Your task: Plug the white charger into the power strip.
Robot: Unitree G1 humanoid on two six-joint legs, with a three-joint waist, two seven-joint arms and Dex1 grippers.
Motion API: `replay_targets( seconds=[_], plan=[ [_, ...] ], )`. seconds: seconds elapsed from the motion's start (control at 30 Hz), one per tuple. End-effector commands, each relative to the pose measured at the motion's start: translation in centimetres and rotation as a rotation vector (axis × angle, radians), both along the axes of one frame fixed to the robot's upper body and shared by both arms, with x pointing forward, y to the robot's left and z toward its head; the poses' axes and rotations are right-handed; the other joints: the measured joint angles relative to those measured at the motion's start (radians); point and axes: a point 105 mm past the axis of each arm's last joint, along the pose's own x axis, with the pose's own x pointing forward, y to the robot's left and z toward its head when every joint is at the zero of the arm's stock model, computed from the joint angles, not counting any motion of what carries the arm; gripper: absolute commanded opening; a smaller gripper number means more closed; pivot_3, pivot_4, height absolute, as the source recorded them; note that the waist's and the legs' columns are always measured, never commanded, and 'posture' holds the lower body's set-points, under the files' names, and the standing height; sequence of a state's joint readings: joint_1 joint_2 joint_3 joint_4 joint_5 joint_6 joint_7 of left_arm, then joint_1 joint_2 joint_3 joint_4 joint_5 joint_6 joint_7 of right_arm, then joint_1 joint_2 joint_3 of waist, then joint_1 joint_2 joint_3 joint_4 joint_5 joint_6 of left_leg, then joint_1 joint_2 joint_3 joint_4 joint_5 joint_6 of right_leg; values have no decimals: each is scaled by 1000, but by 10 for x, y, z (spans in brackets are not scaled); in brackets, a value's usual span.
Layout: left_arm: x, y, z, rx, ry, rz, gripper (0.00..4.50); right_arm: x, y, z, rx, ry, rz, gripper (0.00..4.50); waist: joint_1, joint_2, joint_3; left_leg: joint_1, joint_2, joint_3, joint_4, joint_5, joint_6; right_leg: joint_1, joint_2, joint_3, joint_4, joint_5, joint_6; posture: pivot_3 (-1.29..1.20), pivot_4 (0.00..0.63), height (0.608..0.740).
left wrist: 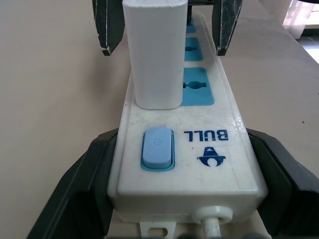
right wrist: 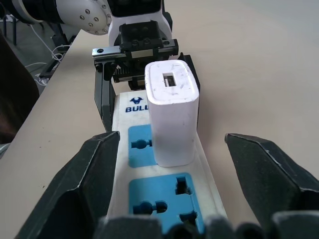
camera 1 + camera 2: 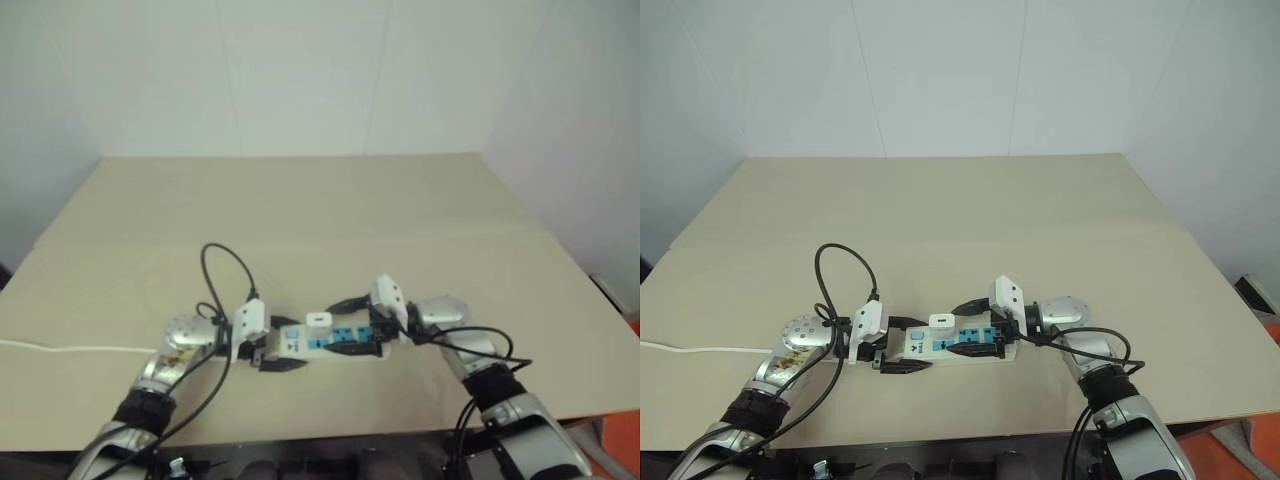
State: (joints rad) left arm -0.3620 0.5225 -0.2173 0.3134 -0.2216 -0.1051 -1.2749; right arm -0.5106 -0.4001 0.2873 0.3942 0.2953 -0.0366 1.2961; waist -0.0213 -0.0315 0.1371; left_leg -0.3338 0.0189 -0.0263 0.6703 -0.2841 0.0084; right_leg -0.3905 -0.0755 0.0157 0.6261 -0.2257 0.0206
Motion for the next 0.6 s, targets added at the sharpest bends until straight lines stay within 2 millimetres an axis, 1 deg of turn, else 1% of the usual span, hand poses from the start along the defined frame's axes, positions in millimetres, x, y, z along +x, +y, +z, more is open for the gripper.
replay_targets(
  seconds=[0.03, 0.1, 0.13, 0.17, 0.23, 0.3, 0.37, 0.47, 0.5, 0.6],
  plan=[
    [3, 7, 20, -37, -9, 22, 4460, -11, -15, -40, -108, 131, -45, 4168, 3, 0, 0, 0, 0, 0, 0, 0, 0, 0, 0, 0, 0, 0, 0, 0, 150, 740],
    [2, 8, 32, -70, -15, 24, 4460, -11, -16, -38, -102, 121, -49, 4168, 5, 0, 1, 0, 0, 0, 0, 0, 0, 0, -1, 0, -1, -1, 2, 0, 150, 740],
    [1, 8, 38, -83, -16, 24, 4460, -10, -16, -36, -97, 112, -53, 4168, 7, 1, 1, -1, -1, 0, 0, 0, 0, 0, -1, 0, -1, -4, 6, 0, 150, 740],
    [-1, 9, 42, -86, -14, 22, 4460, -9, -18, -33, -93, 102, -56, 4168, 8, 1, 1, -1, -1, 0, 0, 0, 0, 0, -2, 0, -1, -4, 7, 0, 150, 740],
    [-8, 12, 48, -76, -14, -1, 4460, -5, -23, -24, -80, 75, -71, 4168, 8, 1, 2, -1, -1, 0, 0, 0, 0, 0, -2, 0, -1, -4, 7, 0, 150, 740],
    [-18, 14, 53, -71, 4, -28, 4460, 1, -32, -10, -60, 42, -99, 4168, 9, 3, 4, -1, -1, 0, 0, 0, 0, 0, -2, 0, -1, -4, 7, 0, 150, 740],
    [-26, 19, 59, -75, 24, -34, 4460, 3, -47, 9, -40, 5, -126, 4168, 13, 5, 7, -3, -1, 0, 0, 0, 0, -2, -2, 0, -2, -4, 8, 0, 150, 740],
    [-33, 25, 66, -84, 31, -28, 4460, -1, -67, 28, -32, -25, -139, 4168, 18, 5, 12, -8, -3, 1, 0, 0, 0, -8, -4, 0, -1, -2, 4, 0, 150, 740],
    [-35, 30, 72, -93, 28, -7, 4460, -3, -81, 37, -38, -44, -163, 4168, 17, 6, 14, -14, -3, 1, 1, 0, 0, -13, -4, 0, -1, -1, 2, 0, 150, 740],
    [-37, 40, 81, -105, 24, 38, 4460, -9, -104, 55, -42, -71, -214, 4168, 13, 8, 20, -25, -3, 1, 2, 0, 0, -26, -3, 1, 2, 0, 1, 0, 150, 740]
  ],
)
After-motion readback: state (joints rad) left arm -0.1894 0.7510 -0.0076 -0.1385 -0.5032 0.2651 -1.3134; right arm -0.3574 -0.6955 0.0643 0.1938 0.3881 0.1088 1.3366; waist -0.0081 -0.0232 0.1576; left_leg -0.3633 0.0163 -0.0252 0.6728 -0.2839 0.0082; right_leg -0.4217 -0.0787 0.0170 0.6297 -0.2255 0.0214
